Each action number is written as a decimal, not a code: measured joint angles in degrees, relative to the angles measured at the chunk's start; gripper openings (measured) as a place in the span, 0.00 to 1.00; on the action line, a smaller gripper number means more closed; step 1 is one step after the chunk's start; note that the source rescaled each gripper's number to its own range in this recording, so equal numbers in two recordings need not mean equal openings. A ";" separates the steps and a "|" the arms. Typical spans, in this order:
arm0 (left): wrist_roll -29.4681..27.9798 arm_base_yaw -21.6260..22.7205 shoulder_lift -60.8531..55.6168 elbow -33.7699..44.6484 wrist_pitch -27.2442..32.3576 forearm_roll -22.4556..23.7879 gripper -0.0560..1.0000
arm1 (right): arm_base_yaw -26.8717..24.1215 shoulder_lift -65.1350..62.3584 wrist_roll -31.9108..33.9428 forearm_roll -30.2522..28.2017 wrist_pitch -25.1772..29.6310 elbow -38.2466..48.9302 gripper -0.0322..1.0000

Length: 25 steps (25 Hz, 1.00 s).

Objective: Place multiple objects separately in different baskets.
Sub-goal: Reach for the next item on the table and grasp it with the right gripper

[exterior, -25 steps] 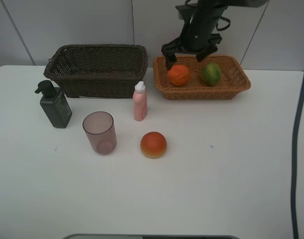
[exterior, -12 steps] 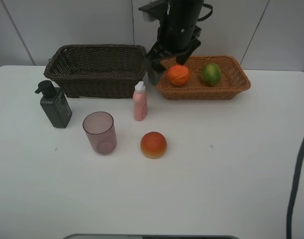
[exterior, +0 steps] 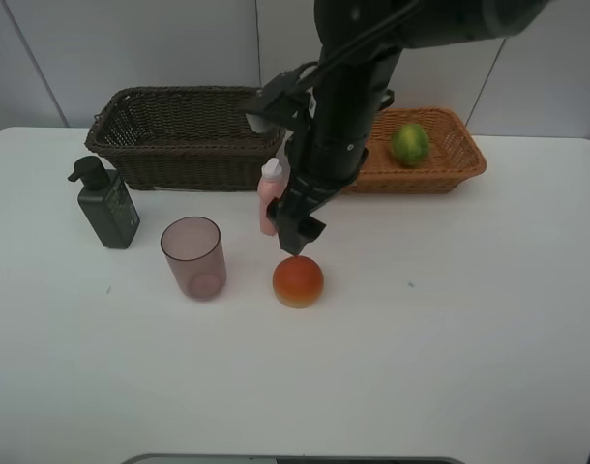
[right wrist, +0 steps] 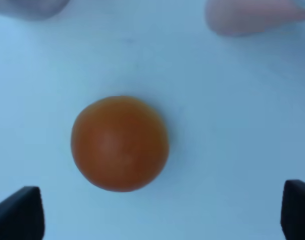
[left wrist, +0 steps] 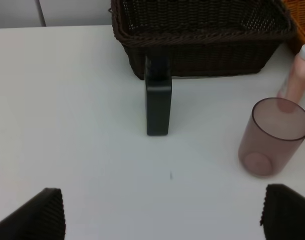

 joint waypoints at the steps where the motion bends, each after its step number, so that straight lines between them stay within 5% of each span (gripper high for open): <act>1: 0.00 0.00 0.00 0.00 0.00 0.00 1.00 | 0.23 0.00 -0.86 0.00 -1.75 1.45 1.00; 10: 0.00 0.00 0.00 0.00 0.00 0.00 1.00 | 1.29 0.26 -11.03 2.93 -11.23 9.69 1.00; 25: 0.00 0.00 0.00 0.00 0.00 0.00 1.00 | 1.36 6.87 -12.49 2.51 -16.92 9.94 1.00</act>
